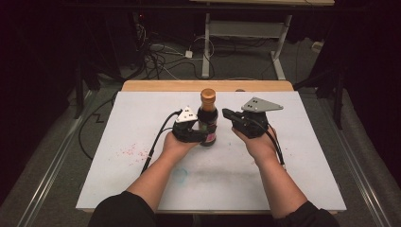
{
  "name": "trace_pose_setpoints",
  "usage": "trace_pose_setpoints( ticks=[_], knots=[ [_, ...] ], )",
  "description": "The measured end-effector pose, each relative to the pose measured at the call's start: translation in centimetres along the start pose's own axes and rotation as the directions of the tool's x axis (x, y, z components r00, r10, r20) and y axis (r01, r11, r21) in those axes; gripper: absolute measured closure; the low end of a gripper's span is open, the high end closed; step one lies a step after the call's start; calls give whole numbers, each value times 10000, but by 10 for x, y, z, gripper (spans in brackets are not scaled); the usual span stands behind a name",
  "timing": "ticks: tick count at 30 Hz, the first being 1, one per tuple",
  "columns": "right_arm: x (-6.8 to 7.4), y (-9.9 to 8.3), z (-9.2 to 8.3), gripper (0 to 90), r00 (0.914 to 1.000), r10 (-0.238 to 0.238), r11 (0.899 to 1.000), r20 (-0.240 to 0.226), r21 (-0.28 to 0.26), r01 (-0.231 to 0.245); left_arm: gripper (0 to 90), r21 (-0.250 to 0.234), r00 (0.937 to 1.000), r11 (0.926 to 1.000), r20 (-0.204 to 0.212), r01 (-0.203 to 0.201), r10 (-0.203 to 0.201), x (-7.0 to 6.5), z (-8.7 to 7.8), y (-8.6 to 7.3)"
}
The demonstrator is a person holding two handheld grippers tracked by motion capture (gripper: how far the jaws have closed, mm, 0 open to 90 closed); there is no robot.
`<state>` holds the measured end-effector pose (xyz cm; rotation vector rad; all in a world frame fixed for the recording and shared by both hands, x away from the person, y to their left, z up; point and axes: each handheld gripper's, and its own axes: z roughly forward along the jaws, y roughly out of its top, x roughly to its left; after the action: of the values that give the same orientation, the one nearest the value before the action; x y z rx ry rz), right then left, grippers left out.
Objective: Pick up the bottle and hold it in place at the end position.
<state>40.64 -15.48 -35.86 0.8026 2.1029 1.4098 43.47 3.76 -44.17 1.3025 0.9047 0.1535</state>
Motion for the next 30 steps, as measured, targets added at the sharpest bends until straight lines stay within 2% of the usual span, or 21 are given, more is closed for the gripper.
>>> trace_pose_setpoints(
  ticks=[6,17,18,19,20,23,24,25,26,30],
  knots=[
    [2,15,-2,900,9998,-163,9997,64,-154,164,290,73,9997,10000,236,1,-3,2,-1,0],
    [4,37,0,900,9993,-372,9991,83,-211,374,289,103,9997,9999,232,-46,43,2,-1,0],
    [5,39,0,900,9990,-433,9988,78,-205,434,288,821,9960,9933,434,-811,777,6,-5,1],
    [6,40,0,900,9989,-472,9987,76,-176,474,288,842,9959,9928,394,-850,819,7,-6,1],
    [6,42,0,900,9987,-498,9986,67,-173,499,289,58,9998,10000,197,-26,25,1,0,0],
    [8,45,0,900,9984,-564,9984,36,-95,564,288,68,9998,10000,185,-51,50,1,-1,0],
    [8,46,0,900,9982,-600,9982,37,-54,600,288,733,9966,9944,376,-760,734,5,-5,1],
    [8,46,0,900,9982,-600,9982,37,-54,600,288,841,9957,9925,361,-886,858,6,-6,1],
    [8,48,1,900,9979,-650,9979,41,-32,650,288,79,9998,9999,175,-101,100,1,-1,0],
    [9,52,1,900,9972,-751,9971,12,111,751,288,65,9998,9999,163,-103,102,1,0,0]
  ],
)
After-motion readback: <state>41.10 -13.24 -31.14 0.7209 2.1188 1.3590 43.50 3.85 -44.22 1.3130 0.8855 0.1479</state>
